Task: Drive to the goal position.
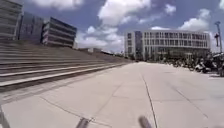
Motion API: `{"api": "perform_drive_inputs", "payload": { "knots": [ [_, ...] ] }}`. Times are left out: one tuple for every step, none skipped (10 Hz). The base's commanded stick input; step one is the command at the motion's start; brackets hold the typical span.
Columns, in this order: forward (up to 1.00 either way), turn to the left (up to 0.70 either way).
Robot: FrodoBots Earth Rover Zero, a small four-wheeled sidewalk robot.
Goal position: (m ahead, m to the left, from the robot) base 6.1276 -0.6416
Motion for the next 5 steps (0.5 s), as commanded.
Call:
{"api": "perform_drive_inputs", "payload": {
  "knots": [
    [0.5,0.0],
    [0.5,0.0],
    [0.5,0.0],
    [0.5,0.0],
    [0.5,0.0]
  ]
}}
